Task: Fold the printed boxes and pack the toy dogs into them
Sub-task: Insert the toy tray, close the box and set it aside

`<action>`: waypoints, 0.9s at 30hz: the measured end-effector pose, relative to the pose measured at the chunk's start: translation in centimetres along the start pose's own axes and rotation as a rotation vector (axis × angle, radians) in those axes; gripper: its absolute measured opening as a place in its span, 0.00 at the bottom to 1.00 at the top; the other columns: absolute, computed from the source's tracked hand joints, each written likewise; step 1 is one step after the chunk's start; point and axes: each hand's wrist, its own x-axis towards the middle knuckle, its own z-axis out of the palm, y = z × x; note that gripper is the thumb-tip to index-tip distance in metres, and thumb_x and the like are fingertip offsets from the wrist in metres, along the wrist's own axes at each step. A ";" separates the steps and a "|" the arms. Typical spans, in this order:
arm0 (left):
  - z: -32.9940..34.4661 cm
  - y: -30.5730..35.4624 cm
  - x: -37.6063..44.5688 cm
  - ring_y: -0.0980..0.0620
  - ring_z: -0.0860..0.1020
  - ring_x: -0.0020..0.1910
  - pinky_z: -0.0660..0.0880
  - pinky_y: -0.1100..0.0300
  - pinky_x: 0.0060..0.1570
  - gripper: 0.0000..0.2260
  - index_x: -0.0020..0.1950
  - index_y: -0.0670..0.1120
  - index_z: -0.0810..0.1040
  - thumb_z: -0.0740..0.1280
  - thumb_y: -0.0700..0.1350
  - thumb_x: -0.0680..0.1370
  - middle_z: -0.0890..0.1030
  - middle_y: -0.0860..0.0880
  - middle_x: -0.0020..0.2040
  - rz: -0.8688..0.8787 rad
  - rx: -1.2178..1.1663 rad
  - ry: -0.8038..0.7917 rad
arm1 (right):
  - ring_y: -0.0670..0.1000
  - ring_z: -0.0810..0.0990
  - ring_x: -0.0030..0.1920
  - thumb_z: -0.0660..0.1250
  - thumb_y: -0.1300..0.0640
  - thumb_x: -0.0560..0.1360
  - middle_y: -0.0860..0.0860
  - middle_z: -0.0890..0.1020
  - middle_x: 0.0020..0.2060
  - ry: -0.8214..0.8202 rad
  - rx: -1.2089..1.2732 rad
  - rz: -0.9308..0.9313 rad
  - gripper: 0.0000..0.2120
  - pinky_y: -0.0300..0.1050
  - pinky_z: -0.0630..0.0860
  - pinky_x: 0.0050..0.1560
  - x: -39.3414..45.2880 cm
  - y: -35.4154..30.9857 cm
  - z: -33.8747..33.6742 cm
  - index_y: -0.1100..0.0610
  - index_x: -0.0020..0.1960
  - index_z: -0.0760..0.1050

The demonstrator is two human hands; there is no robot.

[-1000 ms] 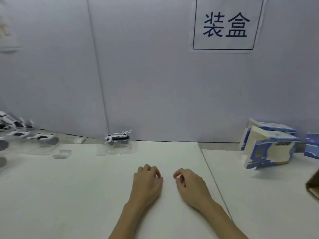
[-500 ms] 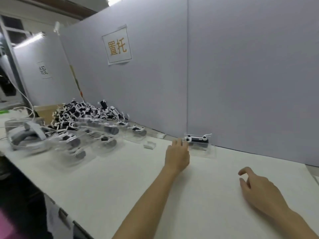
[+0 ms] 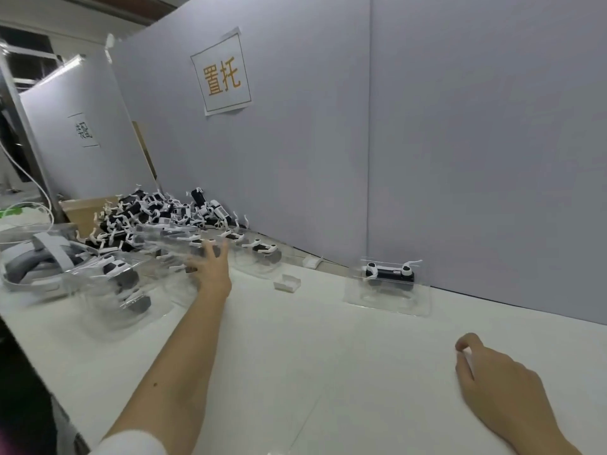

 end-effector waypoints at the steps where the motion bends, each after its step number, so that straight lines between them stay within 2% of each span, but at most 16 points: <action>1: 0.1 -0.2 0.0 0.27 0.71 0.69 0.77 0.45 0.64 0.47 0.84 0.55 0.45 0.74 0.37 0.77 0.46 0.37 0.81 0.001 -0.017 0.022 | 0.45 0.76 0.39 0.51 0.47 0.84 0.40 0.74 0.36 -0.001 0.007 0.001 0.03 0.45 0.68 0.41 0.0 0.0 -0.1 0.42 0.56 0.62; 4: 0.4 -1.2 0.1 0.36 0.75 0.60 0.81 0.50 0.56 0.42 0.83 0.54 0.52 0.68 0.29 0.77 0.50 0.41 0.79 0.065 -0.046 0.097 | 0.46 0.75 0.38 0.51 0.48 0.84 0.40 0.74 0.36 -0.002 0.003 0.002 0.04 0.45 0.68 0.41 -0.1 -0.2 -0.1 0.42 0.56 0.63; 8: 0.6 -1.9 0.4 0.39 0.77 0.54 0.81 0.49 0.52 0.39 0.81 0.52 0.58 0.70 0.28 0.77 0.57 0.43 0.76 0.146 -0.123 0.141 | 0.47 0.77 0.39 0.51 0.48 0.84 0.41 0.75 0.36 -0.001 -0.008 0.001 0.03 0.45 0.68 0.40 -0.3 -0.3 -0.2 0.43 0.55 0.62; 13: 0.3 -2.1 0.1 0.37 0.77 0.51 0.80 0.44 0.50 0.32 0.76 0.47 0.65 0.69 0.27 0.76 0.62 0.42 0.70 0.185 -0.267 0.156 | 0.49 0.81 0.41 0.52 0.49 0.84 0.43 0.80 0.41 0.003 -0.010 0.003 0.05 0.46 0.73 0.42 -0.3 -0.4 -0.4 0.45 0.57 0.65; 16: 0.1 -1.5 -0.8 0.38 0.78 0.50 0.80 0.43 0.49 0.31 0.75 0.46 0.67 0.69 0.26 0.75 0.64 0.43 0.69 0.197 -0.324 0.176 | 0.50 0.80 0.42 0.52 0.50 0.83 0.43 0.82 0.43 0.002 -0.003 0.002 0.05 0.47 0.72 0.43 -0.4 -0.5 -0.3 0.45 0.57 0.65; 20: -0.5 0.3 -3.7 0.39 0.78 0.50 0.80 0.45 0.49 0.34 0.76 0.48 0.66 0.67 0.24 0.74 0.65 0.44 0.69 0.251 -0.373 0.182 | 0.49 0.77 0.40 0.52 0.48 0.83 0.41 0.79 0.41 -0.010 0.021 0.004 0.05 0.46 0.69 0.42 -0.5 -0.3 -0.5 0.43 0.57 0.65; 21: -0.9 0.7 -4.8 0.39 0.79 0.50 0.80 0.45 0.49 0.36 0.77 0.49 0.66 0.67 0.24 0.74 0.65 0.45 0.70 0.272 -0.381 0.182 | 0.48 0.76 0.40 0.54 0.48 0.83 0.40 0.78 0.40 -0.027 0.060 0.021 0.05 0.45 0.70 0.42 -0.6 -0.1 -0.8 0.42 0.58 0.66; 23: -1.8 1.9 -7.0 0.39 0.79 0.52 0.79 0.47 0.48 0.38 0.78 0.50 0.64 0.67 0.24 0.73 0.65 0.45 0.72 0.309 -0.393 0.180 | 0.49 0.79 0.39 0.60 0.50 0.83 0.43 0.79 0.36 -0.042 0.360 0.110 0.04 0.47 0.73 0.43 -1.2 0.4 -1.8 0.44 0.57 0.72; 25: -2.7 3.5 -9.3 0.39 0.79 0.54 0.77 0.48 0.48 0.38 0.78 0.48 0.64 0.67 0.24 0.73 0.63 0.47 0.75 0.364 -0.409 0.178 | 0.52 0.80 0.37 0.65 0.57 0.82 0.50 0.81 0.33 -0.029 0.683 0.190 0.06 0.48 0.74 0.43 -2.4 1.1 -3.1 0.49 0.57 0.77; 27: -3.2 5.4 -11.8 0.39 0.78 0.55 0.75 0.48 0.47 0.37 0.78 0.47 0.63 0.66 0.24 0.73 0.63 0.48 0.76 0.438 -0.408 0.190 | 0.52 0.80 0.30 0.66 0.63 0.81 0.51 0.82 0.31 -0.006 0.821 0.221 0.09 0.49 0.74 0.40 -3.6 2.3 -4.0 0.51 0.57 0.78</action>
